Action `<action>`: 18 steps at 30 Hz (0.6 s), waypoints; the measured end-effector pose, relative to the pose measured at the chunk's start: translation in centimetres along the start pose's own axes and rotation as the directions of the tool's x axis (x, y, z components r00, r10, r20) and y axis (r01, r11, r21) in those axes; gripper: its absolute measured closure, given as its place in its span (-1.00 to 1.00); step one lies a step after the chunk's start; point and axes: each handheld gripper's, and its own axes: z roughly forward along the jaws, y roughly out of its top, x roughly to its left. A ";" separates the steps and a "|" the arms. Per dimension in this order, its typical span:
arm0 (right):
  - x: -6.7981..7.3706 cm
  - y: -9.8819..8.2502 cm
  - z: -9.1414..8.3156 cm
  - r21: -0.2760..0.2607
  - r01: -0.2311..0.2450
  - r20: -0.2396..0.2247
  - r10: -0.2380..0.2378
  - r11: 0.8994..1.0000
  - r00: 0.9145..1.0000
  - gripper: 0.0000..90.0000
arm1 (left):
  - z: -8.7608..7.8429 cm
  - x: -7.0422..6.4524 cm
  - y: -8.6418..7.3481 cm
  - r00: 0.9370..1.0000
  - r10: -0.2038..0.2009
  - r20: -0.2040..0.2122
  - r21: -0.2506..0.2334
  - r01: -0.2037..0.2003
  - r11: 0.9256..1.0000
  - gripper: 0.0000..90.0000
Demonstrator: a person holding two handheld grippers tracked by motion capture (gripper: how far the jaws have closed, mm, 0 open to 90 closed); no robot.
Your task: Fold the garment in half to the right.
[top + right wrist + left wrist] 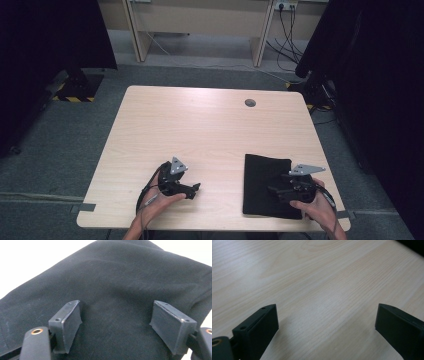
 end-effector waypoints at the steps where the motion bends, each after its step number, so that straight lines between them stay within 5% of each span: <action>1: 0.1 0.1 0.1 0.006 0.001 0.005 -0.001 1.000 1.000 -0.49 | -0.1 0.1 -0.1 1.000 0.002 -0.005 0.003 -0.002 1.000 -0.92; 18: 0.6 2.1 2.7 -0.012 0.059 0.004 -0.059 0.998 0.998 -0.57 | -0.7 1.4 -1.4 0.998 -0.017 -0.062 0.012 0.018 1.000 -0.98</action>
